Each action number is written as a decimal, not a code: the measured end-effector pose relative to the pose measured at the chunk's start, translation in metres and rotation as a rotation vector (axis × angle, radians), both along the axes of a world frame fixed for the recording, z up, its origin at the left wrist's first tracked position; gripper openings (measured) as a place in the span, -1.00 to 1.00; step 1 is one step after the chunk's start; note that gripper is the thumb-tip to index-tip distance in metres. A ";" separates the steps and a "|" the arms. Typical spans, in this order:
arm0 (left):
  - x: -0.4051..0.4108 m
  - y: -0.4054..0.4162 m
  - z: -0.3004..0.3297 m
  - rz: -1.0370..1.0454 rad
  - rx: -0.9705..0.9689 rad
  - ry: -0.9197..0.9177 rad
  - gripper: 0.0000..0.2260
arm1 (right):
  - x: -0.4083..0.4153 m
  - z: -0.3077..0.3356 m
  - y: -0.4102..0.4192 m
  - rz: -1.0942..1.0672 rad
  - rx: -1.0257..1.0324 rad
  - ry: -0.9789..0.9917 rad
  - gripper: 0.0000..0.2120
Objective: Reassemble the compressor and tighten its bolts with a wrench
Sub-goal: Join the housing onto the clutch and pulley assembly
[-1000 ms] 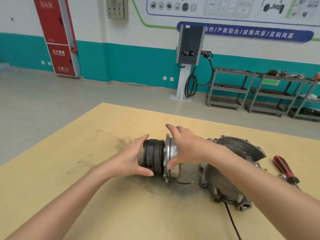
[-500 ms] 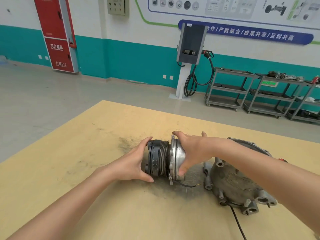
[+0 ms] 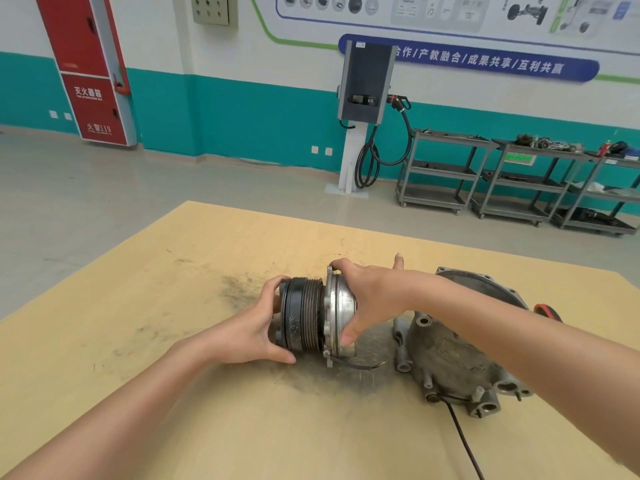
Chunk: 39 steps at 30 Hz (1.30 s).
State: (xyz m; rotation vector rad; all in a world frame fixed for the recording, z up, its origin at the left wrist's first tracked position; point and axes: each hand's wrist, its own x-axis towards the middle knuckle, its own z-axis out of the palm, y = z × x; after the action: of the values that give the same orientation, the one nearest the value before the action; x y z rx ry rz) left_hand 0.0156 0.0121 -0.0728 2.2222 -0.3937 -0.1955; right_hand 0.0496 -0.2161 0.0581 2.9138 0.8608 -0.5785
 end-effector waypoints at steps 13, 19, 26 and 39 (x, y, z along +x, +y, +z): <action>0.008 -0.001 0.000 -0.024 -0.063 -0.028 0.10 | -0.004 0.003 0.002 -0.025 -0.004 0.013 0.12; 0.010 -0.006 -0.001 -0.070 -0.140 -0.062 0.13 | -0.004 0.003 0.003 -0.020 -0.014 0.005 0.09; 0.006 -0.007 0.001 -0.045 -0.191 -0.130 -0.05 | -0.004 0.002 0.003 0.048 -0.056 -0.042 0.10; -0.013 0.001 0.056 -0.022 0.071 -0.065 -0.12 | -0.016 -0.008 -0.002 0.086 -0.085 -0.214 0.18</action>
State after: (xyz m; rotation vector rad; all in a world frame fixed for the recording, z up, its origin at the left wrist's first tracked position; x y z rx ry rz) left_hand 0.0025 0.0128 -0.0164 2.2989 -0.4526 -0.1514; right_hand 0.0337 -0.2184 0.0499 2.7803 0.9038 -0.2833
